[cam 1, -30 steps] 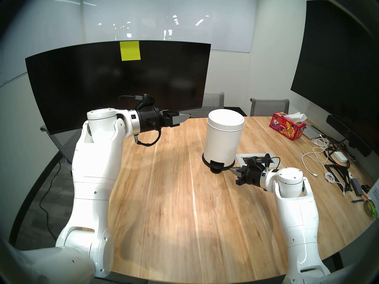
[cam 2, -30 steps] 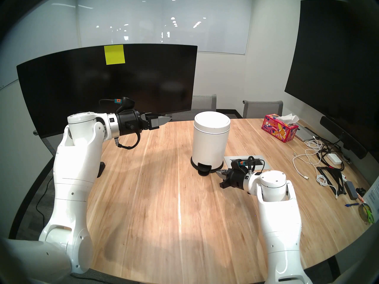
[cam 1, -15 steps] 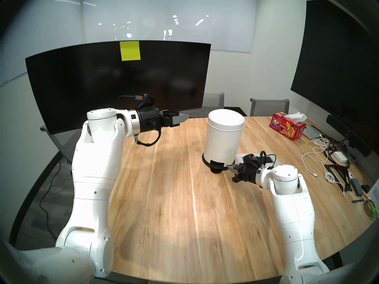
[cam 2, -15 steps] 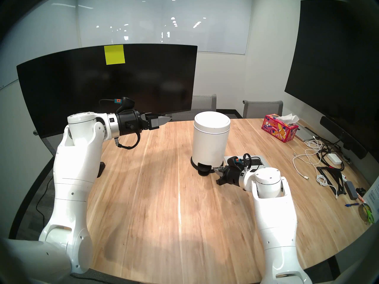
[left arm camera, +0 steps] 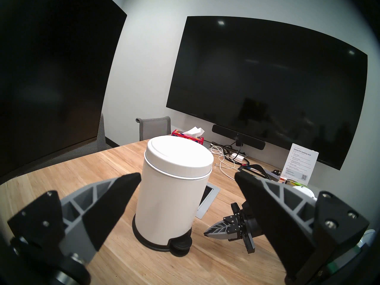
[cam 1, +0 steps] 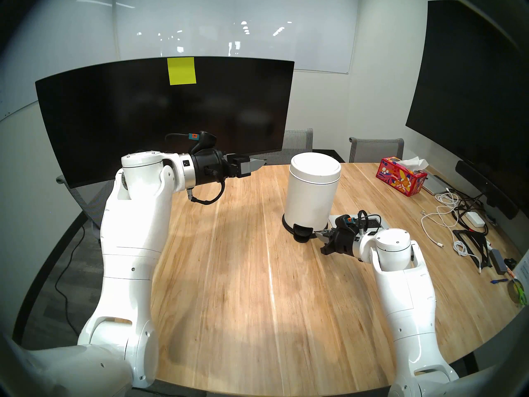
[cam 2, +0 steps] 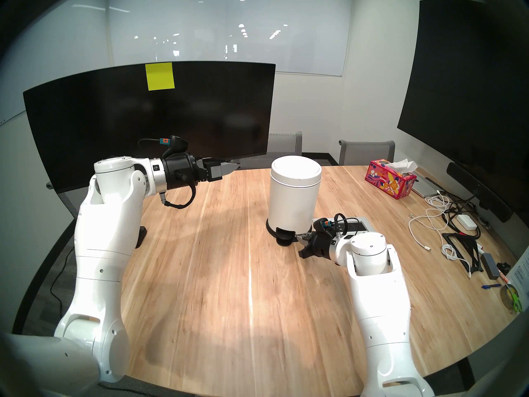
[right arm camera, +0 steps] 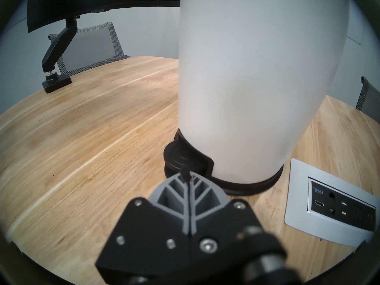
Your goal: Peel the sticky note off the monitor, open the trash can lid and drop the sticker into the trash can
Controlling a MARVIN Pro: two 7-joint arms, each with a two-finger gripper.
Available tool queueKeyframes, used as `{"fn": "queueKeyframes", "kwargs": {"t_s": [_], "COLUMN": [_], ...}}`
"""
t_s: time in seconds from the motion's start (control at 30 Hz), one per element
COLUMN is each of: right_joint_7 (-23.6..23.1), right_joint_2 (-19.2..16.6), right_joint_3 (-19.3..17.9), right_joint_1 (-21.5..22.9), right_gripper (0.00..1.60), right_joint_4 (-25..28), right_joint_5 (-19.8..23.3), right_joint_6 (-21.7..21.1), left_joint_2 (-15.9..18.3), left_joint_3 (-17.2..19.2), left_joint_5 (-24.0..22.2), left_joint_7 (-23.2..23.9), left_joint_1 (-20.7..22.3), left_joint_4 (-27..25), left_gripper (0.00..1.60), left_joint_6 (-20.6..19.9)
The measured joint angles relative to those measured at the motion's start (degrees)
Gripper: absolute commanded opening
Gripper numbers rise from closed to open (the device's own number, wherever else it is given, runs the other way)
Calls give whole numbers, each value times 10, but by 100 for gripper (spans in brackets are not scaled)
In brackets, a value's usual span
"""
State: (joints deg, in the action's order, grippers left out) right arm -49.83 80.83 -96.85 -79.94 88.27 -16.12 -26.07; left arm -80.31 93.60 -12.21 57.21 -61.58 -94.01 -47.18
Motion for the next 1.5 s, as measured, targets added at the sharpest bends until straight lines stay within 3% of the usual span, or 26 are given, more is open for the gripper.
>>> {"fn": "queueKeyframes", "kwargs": {"t_s": [1.5], "right_joint_7": [3], "right_joint_2": [1], "right_joint_3": [39], "right_joint_1": [26], "right_gripper": [0], "right_joint_4": [-48], "right_joint_5": [-41], "right_joint_6": [-38], "left_joint_2": [0], "left_joint_3": [0], "left_joint_5": [0], "left_joint_7": [0], "left_joint_1": [0], "left_joint_4": [0], "left_gripper": [160], "left_joint_6": [0]}}
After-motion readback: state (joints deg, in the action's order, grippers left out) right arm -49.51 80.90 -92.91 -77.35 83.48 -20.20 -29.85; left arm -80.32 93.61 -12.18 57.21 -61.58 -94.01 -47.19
